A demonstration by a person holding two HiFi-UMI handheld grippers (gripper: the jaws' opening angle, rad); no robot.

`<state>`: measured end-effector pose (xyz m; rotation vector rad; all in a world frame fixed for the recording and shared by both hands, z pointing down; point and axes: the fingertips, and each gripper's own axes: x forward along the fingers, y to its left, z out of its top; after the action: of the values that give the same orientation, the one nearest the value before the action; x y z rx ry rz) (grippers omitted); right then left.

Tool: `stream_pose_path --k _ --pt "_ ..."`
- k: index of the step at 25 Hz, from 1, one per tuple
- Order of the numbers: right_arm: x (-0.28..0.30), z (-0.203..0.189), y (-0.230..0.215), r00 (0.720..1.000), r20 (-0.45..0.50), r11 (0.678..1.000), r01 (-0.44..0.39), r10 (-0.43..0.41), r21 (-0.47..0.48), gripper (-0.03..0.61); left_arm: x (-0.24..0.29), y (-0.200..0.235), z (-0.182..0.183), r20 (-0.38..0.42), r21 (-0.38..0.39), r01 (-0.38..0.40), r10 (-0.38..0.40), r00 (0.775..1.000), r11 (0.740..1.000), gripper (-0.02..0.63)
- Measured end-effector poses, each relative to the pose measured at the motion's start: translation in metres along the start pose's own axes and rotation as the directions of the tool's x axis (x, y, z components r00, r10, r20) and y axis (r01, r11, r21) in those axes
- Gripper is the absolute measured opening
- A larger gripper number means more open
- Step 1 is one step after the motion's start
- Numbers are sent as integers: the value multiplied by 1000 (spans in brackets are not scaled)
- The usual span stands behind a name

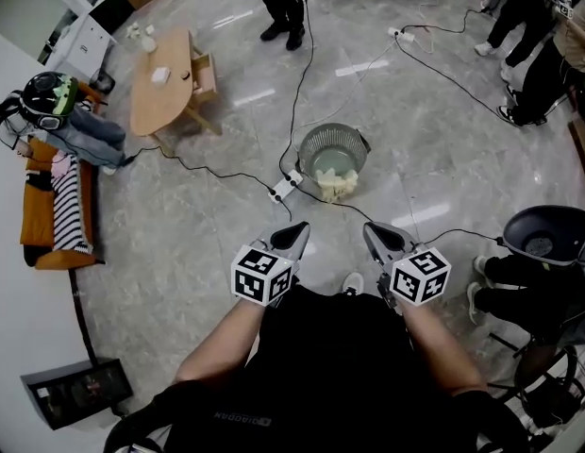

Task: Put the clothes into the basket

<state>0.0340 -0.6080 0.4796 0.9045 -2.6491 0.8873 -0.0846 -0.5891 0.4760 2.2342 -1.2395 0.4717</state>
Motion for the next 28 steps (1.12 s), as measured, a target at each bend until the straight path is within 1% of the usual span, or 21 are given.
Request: stream_pose_path --k 7,11,16,22,28 --pt "15 -2 5 997 32 996 75 -76 46 12 -4 18 14 -18 91 61 -60 998 994 -6" --pt "27 -2 14 993 49 992 107 -110 59 12 -7 35 14 -26 89 83 -81 996 993 -6" --pt "37 -2 21 989 47 989 136 -139 62 12 -8 49 14 -30 84 107 -105 994 991 -6" --pt "42 6 28 987 50 987 150 -153 56 12 -10 52 20 -29 89 127 -125 992 988 -6" --pt "43 4 35 987 42 987 154 -156 46 12 -17 53 19 -22 88 128 -127 992 988 -6"
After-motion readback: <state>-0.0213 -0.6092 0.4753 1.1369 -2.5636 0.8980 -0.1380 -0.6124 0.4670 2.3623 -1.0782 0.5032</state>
